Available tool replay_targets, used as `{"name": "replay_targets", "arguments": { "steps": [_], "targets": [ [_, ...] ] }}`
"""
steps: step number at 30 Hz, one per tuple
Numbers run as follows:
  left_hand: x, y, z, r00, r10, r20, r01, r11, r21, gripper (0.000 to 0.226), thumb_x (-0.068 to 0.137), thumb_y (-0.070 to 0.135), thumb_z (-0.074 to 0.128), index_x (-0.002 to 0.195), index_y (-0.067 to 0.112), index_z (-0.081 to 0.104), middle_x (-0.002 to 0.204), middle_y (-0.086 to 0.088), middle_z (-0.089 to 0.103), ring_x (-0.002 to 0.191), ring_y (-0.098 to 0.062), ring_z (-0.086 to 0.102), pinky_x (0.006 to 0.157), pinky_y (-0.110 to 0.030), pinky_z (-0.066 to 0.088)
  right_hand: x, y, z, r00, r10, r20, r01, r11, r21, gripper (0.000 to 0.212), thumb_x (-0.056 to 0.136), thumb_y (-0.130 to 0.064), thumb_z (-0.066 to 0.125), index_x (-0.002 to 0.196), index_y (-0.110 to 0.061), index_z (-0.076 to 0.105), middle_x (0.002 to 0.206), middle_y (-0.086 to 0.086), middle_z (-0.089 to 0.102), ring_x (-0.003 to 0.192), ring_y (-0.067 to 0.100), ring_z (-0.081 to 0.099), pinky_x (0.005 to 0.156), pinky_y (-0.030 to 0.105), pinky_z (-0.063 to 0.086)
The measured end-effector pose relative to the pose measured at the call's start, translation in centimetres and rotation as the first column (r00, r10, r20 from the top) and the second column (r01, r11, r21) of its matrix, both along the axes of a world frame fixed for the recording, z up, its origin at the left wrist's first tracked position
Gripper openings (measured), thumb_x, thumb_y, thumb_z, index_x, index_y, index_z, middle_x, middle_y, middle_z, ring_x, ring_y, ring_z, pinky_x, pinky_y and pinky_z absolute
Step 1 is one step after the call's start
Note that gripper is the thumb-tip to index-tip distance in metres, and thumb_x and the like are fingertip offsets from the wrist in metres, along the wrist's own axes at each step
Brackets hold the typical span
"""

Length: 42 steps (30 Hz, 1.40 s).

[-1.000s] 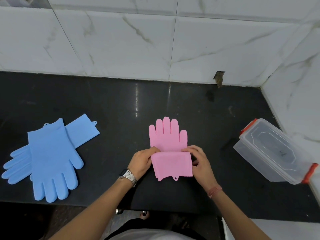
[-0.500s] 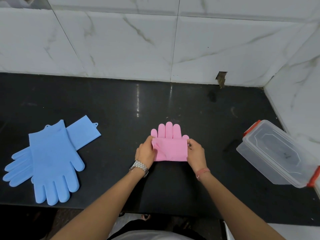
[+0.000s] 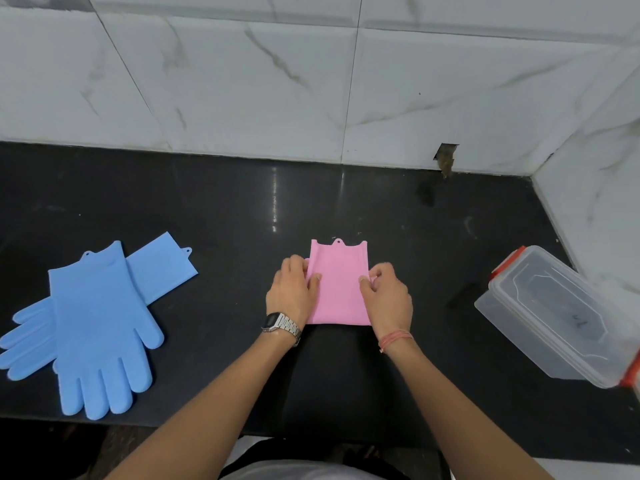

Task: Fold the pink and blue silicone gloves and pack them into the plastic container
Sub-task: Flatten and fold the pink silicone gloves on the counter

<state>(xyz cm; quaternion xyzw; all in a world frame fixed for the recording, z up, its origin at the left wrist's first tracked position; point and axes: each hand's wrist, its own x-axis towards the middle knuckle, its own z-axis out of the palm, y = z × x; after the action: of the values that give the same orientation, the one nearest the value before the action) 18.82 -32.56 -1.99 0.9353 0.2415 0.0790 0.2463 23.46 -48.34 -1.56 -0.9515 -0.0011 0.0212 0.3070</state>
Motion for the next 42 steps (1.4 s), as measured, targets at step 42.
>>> {"name": "replay_targets", "arguments": {
  "steps": [42],
  "targets": [
    [3.1, -1.2, -4.1, 0.949, -0.262, -0.176, 0.287, 0.948, 0.139, 0.053, 0.103, 0.036, 0.016, 0.153, 0.025, 0.006, 0.162, 0.004, 0.003, 0.149, -0.020, -0.002, 0.120, -0.041, 0.007, 3.9, 4.1, -4.2, 0.869, 0.491, -0.055, -0.468, 0.781, -0.415, 0.059, 0.100, -0.035, 0.018, 0.155, -0.022, 0.002, 0.164, 0.002, 0.002, 0.150, 0.021, -0.001, 0.121, 0.045, 0.004]
  ]
}}
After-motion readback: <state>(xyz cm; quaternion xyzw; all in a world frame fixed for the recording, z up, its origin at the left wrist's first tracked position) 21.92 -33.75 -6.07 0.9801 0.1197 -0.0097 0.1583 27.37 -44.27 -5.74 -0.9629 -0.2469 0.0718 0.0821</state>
